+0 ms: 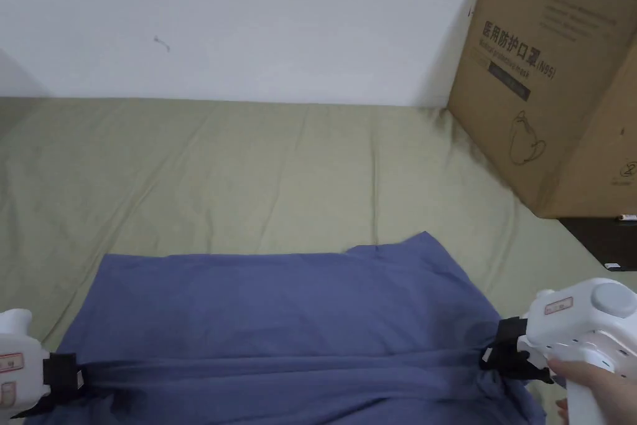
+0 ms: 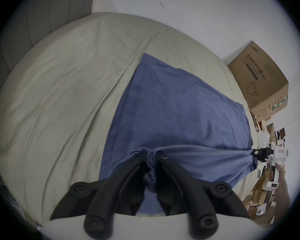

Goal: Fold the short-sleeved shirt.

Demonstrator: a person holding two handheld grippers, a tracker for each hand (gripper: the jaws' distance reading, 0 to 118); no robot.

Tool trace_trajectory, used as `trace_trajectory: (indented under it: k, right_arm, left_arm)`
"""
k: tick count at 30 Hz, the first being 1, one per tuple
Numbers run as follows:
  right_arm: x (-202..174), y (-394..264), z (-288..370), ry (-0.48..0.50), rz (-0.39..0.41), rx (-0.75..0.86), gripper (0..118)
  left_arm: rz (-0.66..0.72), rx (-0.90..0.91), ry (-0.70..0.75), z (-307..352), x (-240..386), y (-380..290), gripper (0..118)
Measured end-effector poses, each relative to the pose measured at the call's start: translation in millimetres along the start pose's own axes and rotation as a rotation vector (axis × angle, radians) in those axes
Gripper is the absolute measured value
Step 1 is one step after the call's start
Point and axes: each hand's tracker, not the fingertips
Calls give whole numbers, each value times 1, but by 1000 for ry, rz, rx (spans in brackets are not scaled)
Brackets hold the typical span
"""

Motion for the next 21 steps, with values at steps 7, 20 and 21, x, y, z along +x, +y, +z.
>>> trace_trajectory:
  k: [7, 20, 21]
  right_arm:
    - [4, -27, 44, 79, 116, 355, 111]
    - [-32, -217, 177, 226, 419, 667, 0]
    - [-36, -220, 174, 226, 437, 646, 0]
  left_arm:
    - [-24, 243, -118, 49, 6, -20, 117]
    - [-150, 578, -35, 196, 21, -133, 0]
    - [-151, 526, -58, 192, 17, -122, 0]
